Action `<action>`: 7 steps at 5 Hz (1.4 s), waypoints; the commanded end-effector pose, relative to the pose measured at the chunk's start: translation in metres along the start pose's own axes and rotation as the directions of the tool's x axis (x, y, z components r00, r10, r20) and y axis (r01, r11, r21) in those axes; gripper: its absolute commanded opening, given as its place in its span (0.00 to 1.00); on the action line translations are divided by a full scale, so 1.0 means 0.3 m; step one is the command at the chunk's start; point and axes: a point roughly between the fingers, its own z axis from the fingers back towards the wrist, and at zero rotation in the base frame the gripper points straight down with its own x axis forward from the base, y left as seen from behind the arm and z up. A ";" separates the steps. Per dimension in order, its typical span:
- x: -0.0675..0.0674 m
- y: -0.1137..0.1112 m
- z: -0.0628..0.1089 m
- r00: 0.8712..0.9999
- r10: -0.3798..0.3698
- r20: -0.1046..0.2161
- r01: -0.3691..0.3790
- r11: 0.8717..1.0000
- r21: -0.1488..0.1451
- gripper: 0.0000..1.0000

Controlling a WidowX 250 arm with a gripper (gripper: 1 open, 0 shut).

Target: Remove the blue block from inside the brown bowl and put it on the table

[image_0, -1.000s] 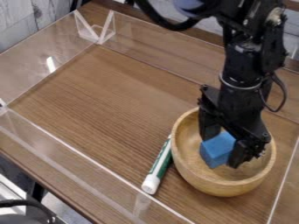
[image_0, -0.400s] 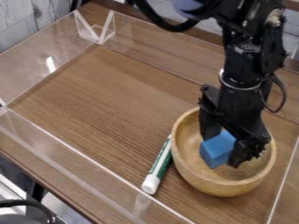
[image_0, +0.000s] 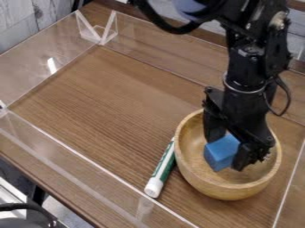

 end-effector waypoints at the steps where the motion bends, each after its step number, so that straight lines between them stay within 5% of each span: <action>1: 0.018 -0.001 0.017 0.999 -0.014 0.039 0.014 1.000 0.003 1.00; 2: 0.018 0.001 0.002 0.999 -0.015 0.042 0.015 1.000 0.002 1.00; 3: 0.018 0.003 -0.012 0.999 -0.015 0.044 0.015 1.000 0.001 0.00; 7: 0.011 0.019 0.069 1.000 -0.003 0.030 0.002 1.000 0.015 0.00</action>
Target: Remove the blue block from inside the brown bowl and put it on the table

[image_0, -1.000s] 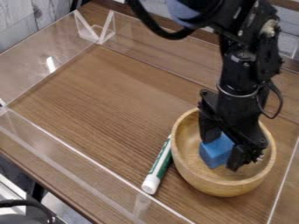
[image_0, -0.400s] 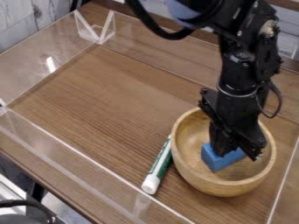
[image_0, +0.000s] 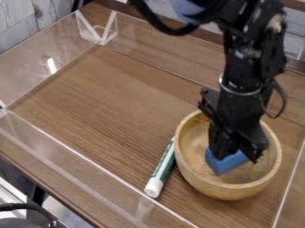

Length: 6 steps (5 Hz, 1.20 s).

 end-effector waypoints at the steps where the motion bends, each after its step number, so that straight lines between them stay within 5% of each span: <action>1: 0.038 0.024 0.135 0.996 0.031 0.081 -0.034 0.999 0.028 0.00; 2: 0.038 0.047 0.224 0.993 0.069 0.100 -0.075 0.996 0.051 0.00; 3: 0.031 0.051 0.243 0.991 0.074 0.110 -0.082 0.995 0.065 1.00; 6: 0.034 0.034 0.169 0.992 0.079 0.101 -0.085 0.995 0.055 1.00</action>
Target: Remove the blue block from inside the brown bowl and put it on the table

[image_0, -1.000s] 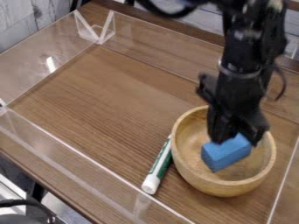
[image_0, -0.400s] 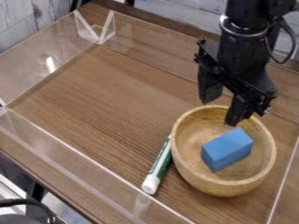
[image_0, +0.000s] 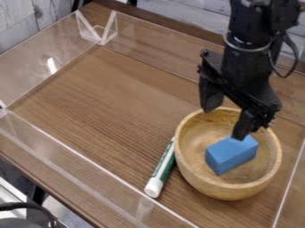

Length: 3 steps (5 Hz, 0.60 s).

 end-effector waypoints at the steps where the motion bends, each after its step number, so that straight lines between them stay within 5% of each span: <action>1: 0.013 -0.014 -0.001 0.999 -0.005 0.032 0.005 1.000 -0.001 1.00; 3: 0.017 -0.040 -0.056 0.999 -0.012 0.038 0.012 1.000 -0.008 1.00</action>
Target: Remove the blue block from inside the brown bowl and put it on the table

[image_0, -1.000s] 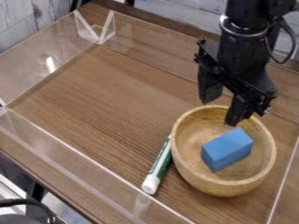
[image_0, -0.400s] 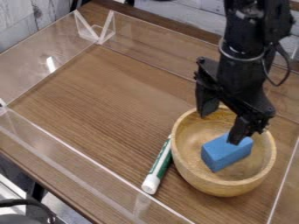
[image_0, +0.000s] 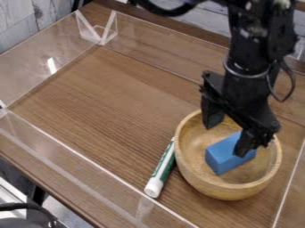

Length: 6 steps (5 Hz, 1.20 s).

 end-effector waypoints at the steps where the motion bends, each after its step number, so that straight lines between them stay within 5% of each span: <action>1: 0.019 -0.012 -0.002 0.999 -0.008 0.040 0.008 1.000 0.000 1.00; 6: 0.013 -0.012 -0.087 0.999 -0.004 0.047 0.004 1.000 -0.016 1.00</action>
